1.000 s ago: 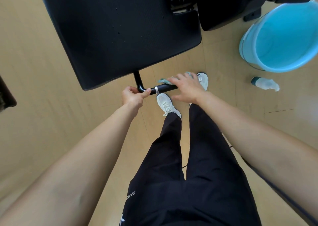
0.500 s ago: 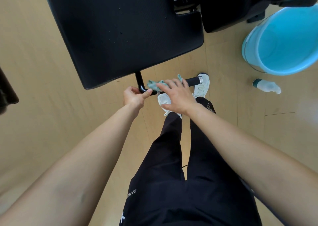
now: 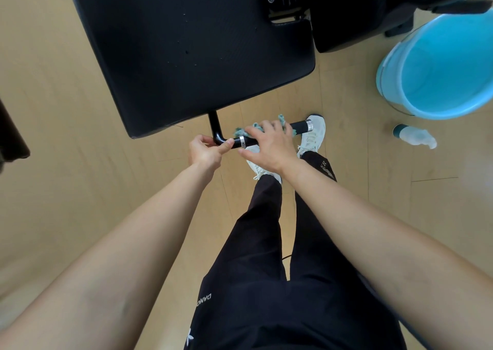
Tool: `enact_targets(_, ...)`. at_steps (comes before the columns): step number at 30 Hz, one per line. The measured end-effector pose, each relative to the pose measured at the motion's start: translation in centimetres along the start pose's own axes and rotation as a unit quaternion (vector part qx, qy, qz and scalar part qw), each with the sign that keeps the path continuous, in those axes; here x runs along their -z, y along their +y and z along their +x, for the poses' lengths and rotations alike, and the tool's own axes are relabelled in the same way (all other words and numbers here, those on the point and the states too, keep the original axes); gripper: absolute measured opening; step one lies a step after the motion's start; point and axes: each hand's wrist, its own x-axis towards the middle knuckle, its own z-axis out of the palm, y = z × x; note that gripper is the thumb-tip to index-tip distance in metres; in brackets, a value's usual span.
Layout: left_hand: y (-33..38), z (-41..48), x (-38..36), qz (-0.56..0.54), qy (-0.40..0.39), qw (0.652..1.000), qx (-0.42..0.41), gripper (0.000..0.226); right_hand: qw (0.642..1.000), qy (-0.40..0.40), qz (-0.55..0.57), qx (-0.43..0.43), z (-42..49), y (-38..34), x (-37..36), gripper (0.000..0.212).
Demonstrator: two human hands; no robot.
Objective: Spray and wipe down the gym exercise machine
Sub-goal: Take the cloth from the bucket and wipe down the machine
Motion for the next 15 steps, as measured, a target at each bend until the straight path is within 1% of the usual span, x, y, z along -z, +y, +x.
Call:
enact_targets(2,0.1,-0.1,0.0,-0.002,0.000,1.000,0.002,0.052,1.000,0.004,0.014,-0.003,0.5,1.0,0.3,0.056)
enact_targets(4,0.2,-0.1,0.1,-0.008,-0.004,1.000,0.005,0.053,1.000,0.006,0.019,-0.015,0.7,2.7,0.8,0.051)
enact_targets(9,0.1,-0.3,0.1,-0.021,-0.007,1.000,0.007,0.053,0.998,0.011,0.015,-0.058,-0.1,6.8,1.4,0.059)
enact_targets(12,0.2,-0.5,0.2,-0.022,-0.006,1.000,0.006,0.053,0.998,0.003,0.005,-0.065,-0.2,6.1,1.8,0.058)
enact_targets(15,0.3,-0.4,0.3,-0.025,-0.011,1.000,0.011,0.054,0.999,-0.010,0.019,-0.024,0.2,3.1,1.4,0.054)
